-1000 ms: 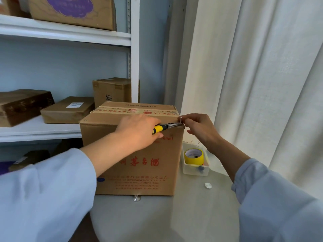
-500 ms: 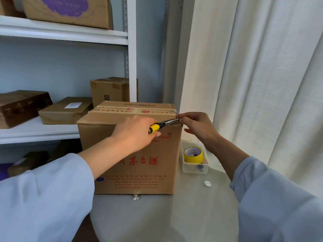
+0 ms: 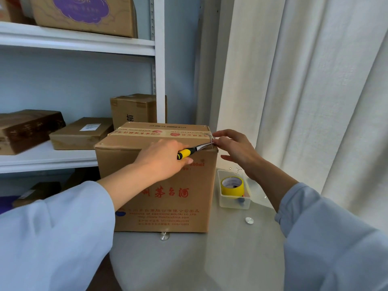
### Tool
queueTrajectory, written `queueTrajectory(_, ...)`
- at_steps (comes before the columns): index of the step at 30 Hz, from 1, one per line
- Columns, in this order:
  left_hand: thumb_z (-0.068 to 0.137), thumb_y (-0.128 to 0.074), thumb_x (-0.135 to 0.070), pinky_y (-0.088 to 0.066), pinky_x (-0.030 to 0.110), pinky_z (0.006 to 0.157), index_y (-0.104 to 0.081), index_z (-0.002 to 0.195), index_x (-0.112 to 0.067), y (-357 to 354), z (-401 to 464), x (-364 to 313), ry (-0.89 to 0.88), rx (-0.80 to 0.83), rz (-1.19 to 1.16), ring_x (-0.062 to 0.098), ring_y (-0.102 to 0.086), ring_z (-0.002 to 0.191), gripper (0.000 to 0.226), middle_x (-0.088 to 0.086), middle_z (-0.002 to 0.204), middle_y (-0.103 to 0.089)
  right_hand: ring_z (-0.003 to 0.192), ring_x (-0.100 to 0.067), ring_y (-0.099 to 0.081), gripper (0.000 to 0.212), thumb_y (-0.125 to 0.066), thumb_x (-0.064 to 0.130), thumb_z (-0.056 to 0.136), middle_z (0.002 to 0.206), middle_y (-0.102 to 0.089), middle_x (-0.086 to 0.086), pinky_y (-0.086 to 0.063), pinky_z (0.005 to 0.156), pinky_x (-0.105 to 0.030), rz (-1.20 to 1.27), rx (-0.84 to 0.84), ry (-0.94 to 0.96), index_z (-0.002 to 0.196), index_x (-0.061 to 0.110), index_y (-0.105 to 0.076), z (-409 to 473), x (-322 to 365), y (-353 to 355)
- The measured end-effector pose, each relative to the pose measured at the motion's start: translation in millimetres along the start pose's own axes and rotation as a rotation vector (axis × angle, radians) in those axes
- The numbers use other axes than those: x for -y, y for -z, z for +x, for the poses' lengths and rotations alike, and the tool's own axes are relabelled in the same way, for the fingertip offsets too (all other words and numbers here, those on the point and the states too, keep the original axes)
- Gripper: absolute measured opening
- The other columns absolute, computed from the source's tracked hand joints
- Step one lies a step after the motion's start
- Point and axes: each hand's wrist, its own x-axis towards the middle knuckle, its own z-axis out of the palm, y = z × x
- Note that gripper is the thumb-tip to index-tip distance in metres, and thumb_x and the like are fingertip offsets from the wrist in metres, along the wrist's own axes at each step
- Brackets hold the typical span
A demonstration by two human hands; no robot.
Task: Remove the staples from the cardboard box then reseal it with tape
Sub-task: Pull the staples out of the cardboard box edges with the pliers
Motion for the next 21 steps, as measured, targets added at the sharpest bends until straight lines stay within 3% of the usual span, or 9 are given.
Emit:
queueTrajectory(3, 0.092, -0.047, -0.053, -0.052, 0.036, 0.079, -0.041, 0.14, -0.036, -4.3, -4.6, 3.9, -0.058, -0.099, 0.188, 0.023, -0.059, 0.104, 0.051, -0.001, 0.118, -0.061, 0.111, -0.021, -0.055, 0.028, -0.048, 0.024, 0.098, 0.116, -0.062, -0.003, -0.048, 0.077, -0.021, -0.043, 0.015, 0.055, 0.119, 0.015, -0.065, 0.1, 0.7, -1.3)
queueTrajectory(5, 0.093, -0.043, -0.054, -0.052, 0.036, 0.077, -0.032, 0.144, -0.038, -7.7, -6.8, 6.0, -0.099, -0.177, 0.282, 0.023, -0.06, 0.104, 0.054, 0.0, 0.119, -0.059, 0.106, -0.018, -0.056, 0.029, -0.051, 0.028, 0.098, 0.111, -0.064, -0.002, -0.046, 0.071, -0.016, -0.065, 0.003, 0.095, 0.118, 0.013, -0.067, 0.8, -0.1, -3.1)
queueTrajectory(12, 0.091, -0.053, -0.05, -0.051, 0.037, 0.087, -0.049, 0.134, -0.035, -1.8, 2.5, 12.5, -0.07, -0.029, 0.016, 0.023, -0.056, 0.113, 0.046, -0.003, 0.131, -0.057, 0.093, -0.016, -0.059, 0.026, -0.058, 0.028, 0.095, 0.102, -0.068, -0.002, -0.045, 0.064, -0.019, -0.087, -0.08, 0.088, 0.109, 0.011, -0.072, 8.0, -1.2, -8.5)
queueTrajectory(16, 0.093, -0.048, -0.05, -0.051, 0.037, 0.083, -0.04, 0.14, -0.036, 3.7, 4.8, 11.8, -0.152, -0.158, 0.353, 0.021, -0.054, 0.115, 0.05, -0.001, 0.132, -0.055, 0.093, -0.018, -0.059, 0.024, -0.062, 0.024, 0.092, 0.103, -0.067, -0.004, -0.044, 0.062, -0.018, -0.086, -0.089, 0.075, 0.109, 0.009, -0.071, 9.4, 2.4, -9.6)
queueTrajectory(17, 0.092, -0.048, -0.05, -0.051, 0.036, 0.082, -0.042, 0.139, -0.037, 4.0, 5.8, 12.4, -0.15, -0.15, 0.348, 0.02, -0.055, 0.113, 0.049, -0.002, 0.13, -0.056, 0.094, -0.018, -0.059, 0.024, -0.063, 0.023, 0.093, 0.103, -0.067, -0.004, -0.044, 0.063, -0.018, -0.083, -0.088, 0.07, 0.11, 0.009, -0.071, 9.4, 2.2, -10.3)
queueTrajectory(21, 0.089, -0.056, -0.048, -0.05, 0.031, 0.075, -0.063, 0.116, -0.03, 6.7, 9.3, 19.0, -0.082, 0.069, -0.05, 0.015, -0.057, 0.092, 0.033, -0.004, 0.109, -0.064, 0.091, -0.018, -0.059, 0.023, -0.063, 0.024, 0.092, 0.097, -0.066, -0.002, -0.047, 0.07, -0.025, -0.095, -0.093, 0.054, 0.109, 0.011, -0.072, 8.8, 0.6, -13.1)
